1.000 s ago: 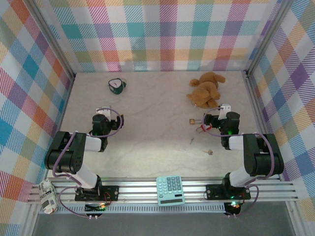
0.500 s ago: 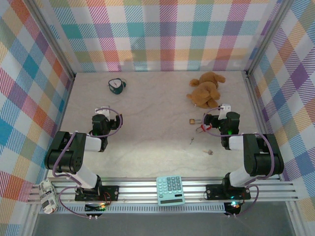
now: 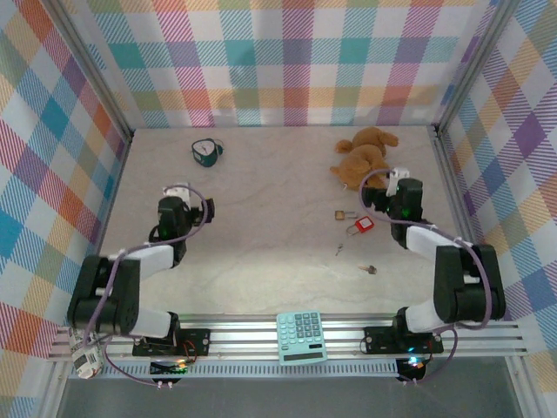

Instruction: Unlock with the key

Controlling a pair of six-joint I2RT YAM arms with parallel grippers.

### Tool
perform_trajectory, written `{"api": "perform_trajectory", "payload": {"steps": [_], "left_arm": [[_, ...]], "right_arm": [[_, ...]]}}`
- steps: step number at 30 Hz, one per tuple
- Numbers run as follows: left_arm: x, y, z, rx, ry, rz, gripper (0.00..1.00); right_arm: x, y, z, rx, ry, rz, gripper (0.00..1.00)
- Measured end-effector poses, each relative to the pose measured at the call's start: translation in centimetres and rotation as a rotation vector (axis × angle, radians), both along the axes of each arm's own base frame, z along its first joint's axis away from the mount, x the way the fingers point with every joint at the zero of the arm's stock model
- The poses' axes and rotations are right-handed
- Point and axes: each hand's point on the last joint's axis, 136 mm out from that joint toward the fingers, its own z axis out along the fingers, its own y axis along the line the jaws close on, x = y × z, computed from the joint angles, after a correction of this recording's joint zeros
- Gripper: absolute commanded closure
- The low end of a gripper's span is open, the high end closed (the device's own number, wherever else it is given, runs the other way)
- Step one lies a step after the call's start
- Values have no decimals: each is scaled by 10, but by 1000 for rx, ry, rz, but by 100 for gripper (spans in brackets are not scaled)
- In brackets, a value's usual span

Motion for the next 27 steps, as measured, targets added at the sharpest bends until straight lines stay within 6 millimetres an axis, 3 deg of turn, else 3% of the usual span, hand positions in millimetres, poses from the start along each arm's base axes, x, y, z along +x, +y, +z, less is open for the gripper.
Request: {"api": "perform_trajectory", "payload": {"steps": [1,4,6,9,12,15,19,21,23,27], "left_arm": [[1,-1,24,-22,-39,1,0],[-5,-8,125,-142,-216,-10,0],[-18,-8,182,-247,-303,4,0],[-46,3,227,-435,-352,94,0],[-74,22,220,-592,-372,223,0],[-85,30,184,-670,-307,301,0],[-73,27,150,-679,-161,345,0],[-65,21,132,-671,-71,349,0],[-61,16,122,-672,-17,337,2],[-57,3,104,-711,73,306,19]], "right_arm": [[-1,3,17,6,-32,-5,1],[-21,9,78,77,-115,-41,1],[-33,0,113,189,-106,-157,1],[-49,-29,147,336,-89,-369,1],[-71,-43,135,384,-19,-471,1],[-80,-41,97,356,170,-507,1],[-76,-30,47,311,434,-504,1],[-85,-26,20,293,560,-509,4],[-95,-24,5,286,644,-516,6],[-107,-13,-6,325,722,-511,17]]}}
